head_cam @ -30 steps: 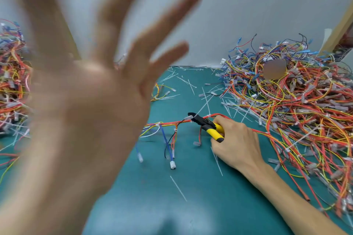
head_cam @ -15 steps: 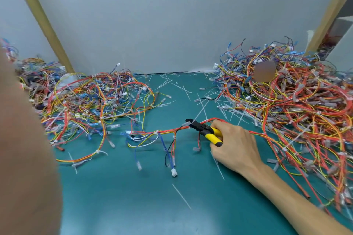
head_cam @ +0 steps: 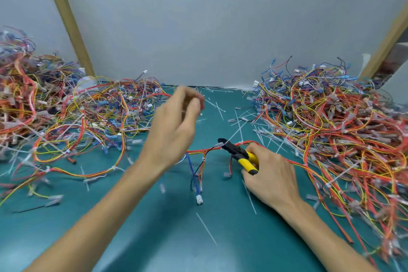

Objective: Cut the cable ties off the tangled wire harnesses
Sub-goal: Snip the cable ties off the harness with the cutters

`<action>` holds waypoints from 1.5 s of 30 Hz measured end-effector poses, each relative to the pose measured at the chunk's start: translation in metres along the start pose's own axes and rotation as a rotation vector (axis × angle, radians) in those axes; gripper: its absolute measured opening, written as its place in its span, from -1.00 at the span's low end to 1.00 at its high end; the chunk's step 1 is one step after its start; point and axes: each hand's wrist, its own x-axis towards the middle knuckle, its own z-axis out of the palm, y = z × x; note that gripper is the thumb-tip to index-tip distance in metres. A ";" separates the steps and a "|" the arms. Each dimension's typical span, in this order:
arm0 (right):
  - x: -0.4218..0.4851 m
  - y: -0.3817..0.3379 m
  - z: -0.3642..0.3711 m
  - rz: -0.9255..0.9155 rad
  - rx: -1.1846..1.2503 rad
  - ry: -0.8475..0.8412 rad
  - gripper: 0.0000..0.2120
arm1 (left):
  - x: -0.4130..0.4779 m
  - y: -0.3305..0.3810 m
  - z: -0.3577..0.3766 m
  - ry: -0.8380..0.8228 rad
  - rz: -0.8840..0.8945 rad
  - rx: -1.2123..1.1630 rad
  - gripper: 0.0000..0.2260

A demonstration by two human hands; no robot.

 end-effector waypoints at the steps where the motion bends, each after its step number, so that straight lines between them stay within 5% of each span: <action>1: 0.000 0.000 0.001 0.006 0.007 0.006 -0.82 | -0.011 -0.015 0.013 -0.142 -0.122 0.149 -0.85; 3: 0.000 0.000 0.002 0.018 0.017 0.021 -0.81 | -0.033 -0.040 0.033 -0.350 -0.269 0.313 -0.80; 8: 0.003 0.003 0.000 0.028 0.021 0.033 -0.81 | -0.049 -0.055 0.041 -0.513 -0.117 0.335 -0.67; 12: 0.004 0.003 0.000 0.014 -0.003 0.041 -0.81 | -0.051 -0.055 0.045 -0.428 -0.121 0.238 -0.80; 17: 0.008 0.008 -0.003 -0.036 -0.100 0.069 -0.81 | -0.043 -0.052 0.055 -0.490 -0.083 0.346 -0.65; 22: 0.009 0.012 -0.001 -0.056 -0.085 0.059 -0.86 | -0.044 -0.058 0.062 -0.417 -0.134 0.250 -0.75; 31: 0.006 0.010 -0.001 -0.073 -0.082 0.019 -0.68 | -0.047 -0.063 0.063 -0.341 -0.043 0.385 -0.78; 36: 0.007 0.007 -0.008 -0.061 -0.140 -0.018 -0.85 | -0.049 -0.059 0.061 -0.257 0.016 0.482 -0.81; 41: 0.008 0.007 -0.014 -0.025 -0.173 -0.038 -0.81 | -0.049 -0.057 0.061 -0.269 0.066 0.585 -0.77; 45: 0.006 0.006 -0.010 -0.047 -0.151 -0.029 -0.85 | -0.048 -0.060 0.058 -0.294 0.042 0.483 -0.78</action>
